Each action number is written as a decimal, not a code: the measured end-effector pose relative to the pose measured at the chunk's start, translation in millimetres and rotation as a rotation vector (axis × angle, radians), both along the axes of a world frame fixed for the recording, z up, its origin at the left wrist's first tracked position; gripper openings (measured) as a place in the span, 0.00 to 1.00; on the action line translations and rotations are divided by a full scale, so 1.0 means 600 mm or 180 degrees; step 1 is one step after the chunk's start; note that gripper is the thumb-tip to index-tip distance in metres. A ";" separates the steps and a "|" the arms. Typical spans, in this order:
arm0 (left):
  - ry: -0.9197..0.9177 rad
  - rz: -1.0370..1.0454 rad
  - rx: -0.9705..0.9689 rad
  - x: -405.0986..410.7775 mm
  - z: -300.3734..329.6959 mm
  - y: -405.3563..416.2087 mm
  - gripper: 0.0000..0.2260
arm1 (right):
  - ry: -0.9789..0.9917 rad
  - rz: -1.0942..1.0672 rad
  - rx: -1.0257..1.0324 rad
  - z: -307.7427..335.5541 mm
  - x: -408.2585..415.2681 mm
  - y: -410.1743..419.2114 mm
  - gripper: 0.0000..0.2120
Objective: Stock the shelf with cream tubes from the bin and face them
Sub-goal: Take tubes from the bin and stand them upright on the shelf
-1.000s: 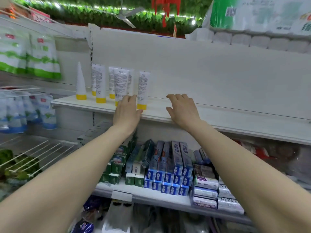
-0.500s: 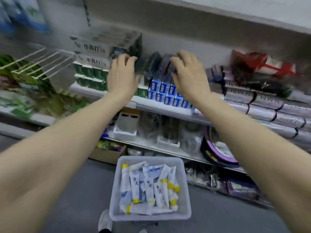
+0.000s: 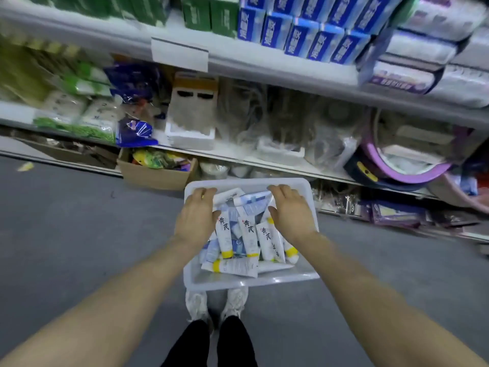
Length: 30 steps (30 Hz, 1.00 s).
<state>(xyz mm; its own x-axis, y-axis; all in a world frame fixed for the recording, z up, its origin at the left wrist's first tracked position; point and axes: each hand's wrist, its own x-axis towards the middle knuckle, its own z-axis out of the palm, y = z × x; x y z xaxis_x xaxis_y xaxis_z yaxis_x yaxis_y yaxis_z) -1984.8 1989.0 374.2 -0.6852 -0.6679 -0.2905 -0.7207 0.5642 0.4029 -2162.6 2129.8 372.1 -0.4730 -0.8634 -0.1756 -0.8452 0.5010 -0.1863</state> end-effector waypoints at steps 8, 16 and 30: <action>-0.0548 -0.0407 0.0187 0.036 -0.195 0.033 0.25 | -0.0560 -0.0358 0.0665 -0.211 0.057 0.031 0.26; -0.0612 -0.0720 -0.0037 0.003 -0.310 0.008 0.29 | -0.0326 -0.0333 0.0842 -0.328 0.075 -0.001 0.28; -0.0118 0.0759 0.1529 -0.034 -0.290 0.042 0.15 | -0.1009 -0.1087 0.0506 -0.308 0.082 -0.009 0.34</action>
